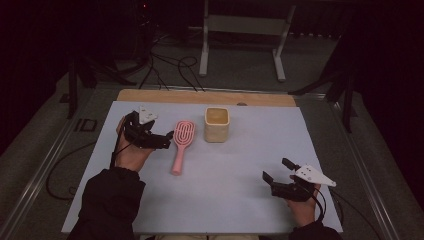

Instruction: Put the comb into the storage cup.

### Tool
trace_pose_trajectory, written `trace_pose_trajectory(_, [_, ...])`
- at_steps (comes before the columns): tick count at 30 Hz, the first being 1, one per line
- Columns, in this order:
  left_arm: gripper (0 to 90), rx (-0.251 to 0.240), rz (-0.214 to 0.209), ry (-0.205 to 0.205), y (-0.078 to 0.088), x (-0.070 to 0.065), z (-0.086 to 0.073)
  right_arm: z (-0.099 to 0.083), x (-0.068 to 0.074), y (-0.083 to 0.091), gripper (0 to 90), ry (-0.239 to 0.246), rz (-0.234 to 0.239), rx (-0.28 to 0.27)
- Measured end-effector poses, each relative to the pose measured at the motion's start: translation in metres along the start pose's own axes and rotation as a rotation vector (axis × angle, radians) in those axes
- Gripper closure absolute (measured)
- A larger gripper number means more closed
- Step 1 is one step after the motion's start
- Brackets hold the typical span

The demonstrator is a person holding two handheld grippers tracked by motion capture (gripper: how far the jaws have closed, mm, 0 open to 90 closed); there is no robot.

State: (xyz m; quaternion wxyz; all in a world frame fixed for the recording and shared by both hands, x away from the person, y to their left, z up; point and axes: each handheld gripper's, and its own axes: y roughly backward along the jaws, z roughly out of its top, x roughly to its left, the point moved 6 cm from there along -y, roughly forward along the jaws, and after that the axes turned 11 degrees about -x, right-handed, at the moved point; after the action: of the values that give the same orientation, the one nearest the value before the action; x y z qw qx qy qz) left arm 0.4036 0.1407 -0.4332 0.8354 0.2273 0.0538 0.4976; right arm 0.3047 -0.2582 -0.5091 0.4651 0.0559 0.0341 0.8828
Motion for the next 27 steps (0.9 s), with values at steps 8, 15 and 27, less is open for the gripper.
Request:
trace_pose_trajectory(8, [0.0,0.045,-0.011,-0.034,-0.011,-0.006,0.001,-0.001,0.001,-0.001,8.4,0.001,0.005,0.006])
trace_pose_trajectory(15, [0.0,0.090,-0.015,-0.032,-0.024,-0.009,-0.001,-0.001,0.000,0.000,8.4,-0.005,0.002,0.003])
trace_pose_trajectory(27, [0.0,0.162,-0.020,-0.023,-0.043,-0.016,-0.002,0.000,0.000,0.000,8.4,-0.001,0.001,0.004])
